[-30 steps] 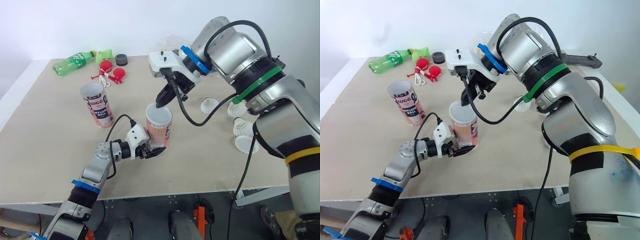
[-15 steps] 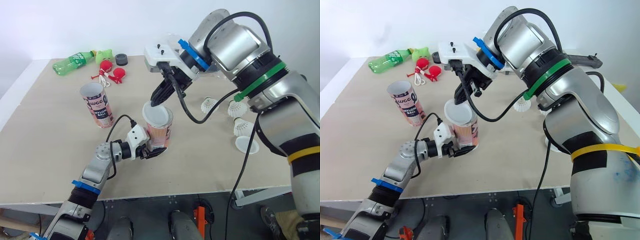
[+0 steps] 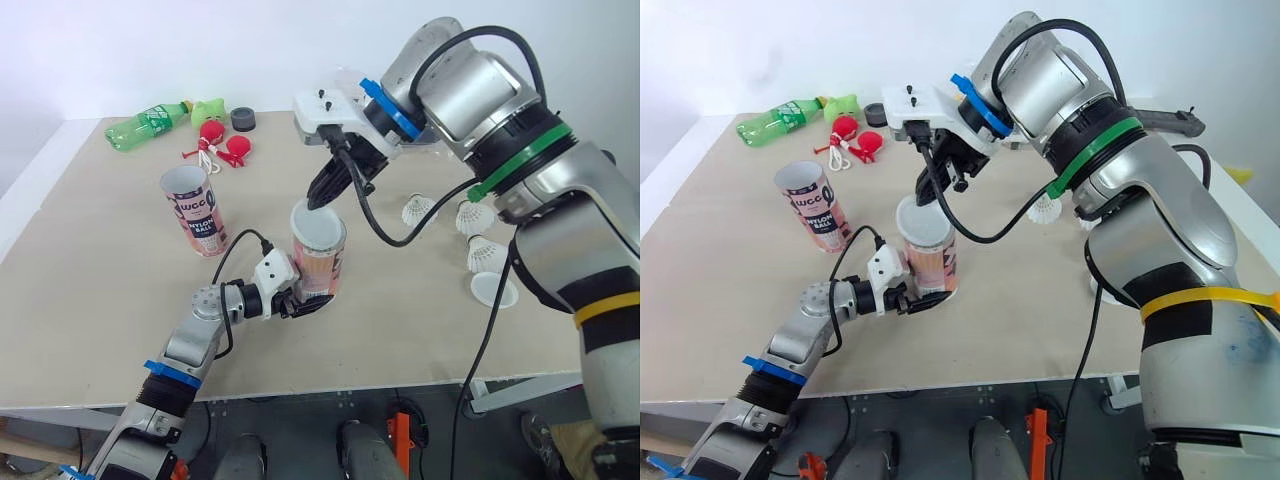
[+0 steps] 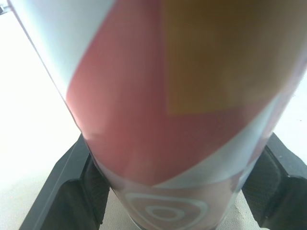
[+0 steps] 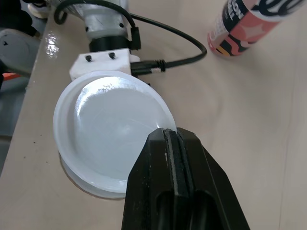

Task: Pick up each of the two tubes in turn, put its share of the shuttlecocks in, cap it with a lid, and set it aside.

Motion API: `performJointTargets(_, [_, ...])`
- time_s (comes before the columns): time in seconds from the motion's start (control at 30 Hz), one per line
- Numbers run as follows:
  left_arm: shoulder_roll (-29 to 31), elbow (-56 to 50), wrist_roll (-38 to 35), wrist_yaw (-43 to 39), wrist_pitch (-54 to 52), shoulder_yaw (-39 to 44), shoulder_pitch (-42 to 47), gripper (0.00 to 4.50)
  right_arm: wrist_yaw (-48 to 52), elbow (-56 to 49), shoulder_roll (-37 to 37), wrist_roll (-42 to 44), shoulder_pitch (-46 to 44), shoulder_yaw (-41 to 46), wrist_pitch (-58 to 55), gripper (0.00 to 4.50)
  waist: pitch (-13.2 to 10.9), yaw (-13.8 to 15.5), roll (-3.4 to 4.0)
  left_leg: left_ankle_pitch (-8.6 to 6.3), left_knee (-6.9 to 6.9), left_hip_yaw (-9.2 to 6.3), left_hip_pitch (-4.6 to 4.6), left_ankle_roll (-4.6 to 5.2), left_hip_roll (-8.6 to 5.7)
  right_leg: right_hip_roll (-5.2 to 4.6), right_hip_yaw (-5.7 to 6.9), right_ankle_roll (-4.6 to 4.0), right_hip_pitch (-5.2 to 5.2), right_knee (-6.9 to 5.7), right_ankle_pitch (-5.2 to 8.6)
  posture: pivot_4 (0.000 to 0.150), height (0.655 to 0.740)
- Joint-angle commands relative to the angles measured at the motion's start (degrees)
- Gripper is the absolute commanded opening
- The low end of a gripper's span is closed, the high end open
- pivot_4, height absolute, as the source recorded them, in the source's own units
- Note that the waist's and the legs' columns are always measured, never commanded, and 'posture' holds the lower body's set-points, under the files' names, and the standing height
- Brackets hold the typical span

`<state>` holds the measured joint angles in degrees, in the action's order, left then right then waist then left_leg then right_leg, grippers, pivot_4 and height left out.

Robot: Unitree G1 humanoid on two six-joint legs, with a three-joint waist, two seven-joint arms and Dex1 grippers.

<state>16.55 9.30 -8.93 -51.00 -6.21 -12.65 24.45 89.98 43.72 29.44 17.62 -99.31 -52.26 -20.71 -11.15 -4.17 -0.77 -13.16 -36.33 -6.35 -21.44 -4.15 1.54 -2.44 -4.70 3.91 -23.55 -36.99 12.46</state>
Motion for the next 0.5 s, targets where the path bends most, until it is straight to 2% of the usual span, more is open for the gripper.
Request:
performJointTargets(0.03, [-0.21, 3.75, 2.06, -0.78, -2.51, -3.56, -2.12, 3.13, 2.52, 0.57, -0.1, -0.99, -1.88, -0.12, 1.46, 0.07, 0.0, 0.0, 0.0, 0.0, 0.0, 0.0, 0.0, 0.0, 0.0, 0.0, 0.0, 0.0, 0.0, 0.0, 0.0, 0.15, 0.74])
performJointTargets(0.5, [-0.36, 4.31, 2.17, -1.1, -2.17, -3.74, -1.78, 3.13, 2.52, 0.06, 0.86, 1.13, -3.08, -1.29, 0.08, 0.07, 0.0, 0.0, 0.0, 0.0, 0.0, -0.01, 0.0, 0.0, 0.0, 0.0, 0.0, 0.0, 0.0, 0.0, 0.0, 0.15, 0.74])
